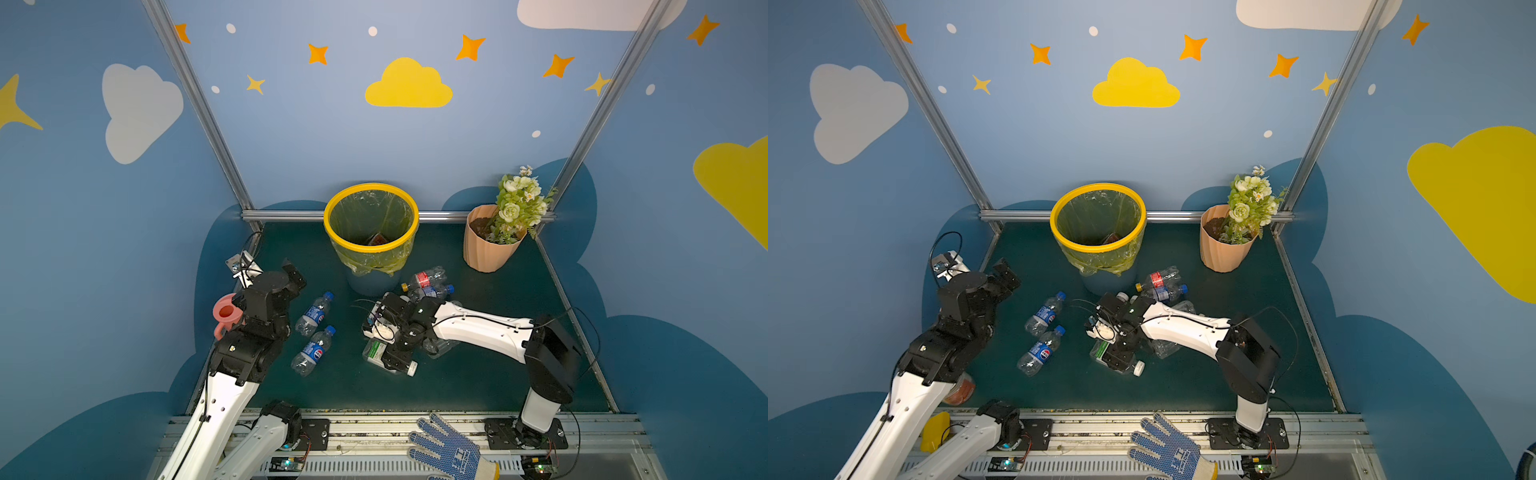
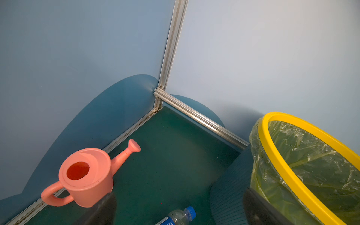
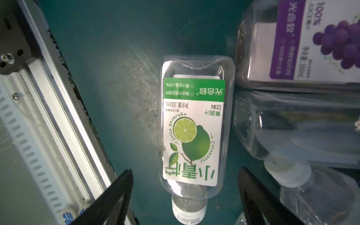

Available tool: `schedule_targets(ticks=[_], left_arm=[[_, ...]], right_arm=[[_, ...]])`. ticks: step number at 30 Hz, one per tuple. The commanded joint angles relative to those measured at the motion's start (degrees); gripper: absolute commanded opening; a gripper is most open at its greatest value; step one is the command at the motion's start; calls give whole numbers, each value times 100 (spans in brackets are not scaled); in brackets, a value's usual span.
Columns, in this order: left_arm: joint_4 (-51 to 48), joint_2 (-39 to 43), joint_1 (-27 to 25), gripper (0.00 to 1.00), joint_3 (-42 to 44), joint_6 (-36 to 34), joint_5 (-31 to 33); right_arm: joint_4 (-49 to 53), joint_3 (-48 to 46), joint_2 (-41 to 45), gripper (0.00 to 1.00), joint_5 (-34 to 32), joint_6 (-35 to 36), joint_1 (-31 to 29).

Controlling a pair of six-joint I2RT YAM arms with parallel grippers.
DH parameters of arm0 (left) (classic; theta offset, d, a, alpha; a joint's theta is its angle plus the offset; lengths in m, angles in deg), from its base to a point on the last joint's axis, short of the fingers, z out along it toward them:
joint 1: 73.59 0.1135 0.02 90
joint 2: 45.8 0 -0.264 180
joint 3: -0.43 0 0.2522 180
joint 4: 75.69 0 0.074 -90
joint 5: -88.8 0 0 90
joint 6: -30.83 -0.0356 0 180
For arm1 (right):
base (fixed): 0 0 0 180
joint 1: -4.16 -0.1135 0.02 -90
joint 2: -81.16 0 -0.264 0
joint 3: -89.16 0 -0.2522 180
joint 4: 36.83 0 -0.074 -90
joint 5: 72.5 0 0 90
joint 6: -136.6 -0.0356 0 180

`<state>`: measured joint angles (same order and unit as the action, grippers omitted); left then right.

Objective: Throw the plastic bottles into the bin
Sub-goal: 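Grasp the green lime-label bottle with the right gripper and lift it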

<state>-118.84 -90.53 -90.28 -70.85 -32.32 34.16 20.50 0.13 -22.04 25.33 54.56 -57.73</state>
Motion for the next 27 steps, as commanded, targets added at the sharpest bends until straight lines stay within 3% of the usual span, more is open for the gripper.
schedule_targets(ticks=[1, 27], left_arm=[[-94, 78, 35, 100, 52, 13, 121], [-279, 520, 96, 100, 240, -125, 314]], right_arm=[[259, 212, -204, 82, -142, 20, -75], [1283, 1508, -1794, 76, -833, -11, -507]])
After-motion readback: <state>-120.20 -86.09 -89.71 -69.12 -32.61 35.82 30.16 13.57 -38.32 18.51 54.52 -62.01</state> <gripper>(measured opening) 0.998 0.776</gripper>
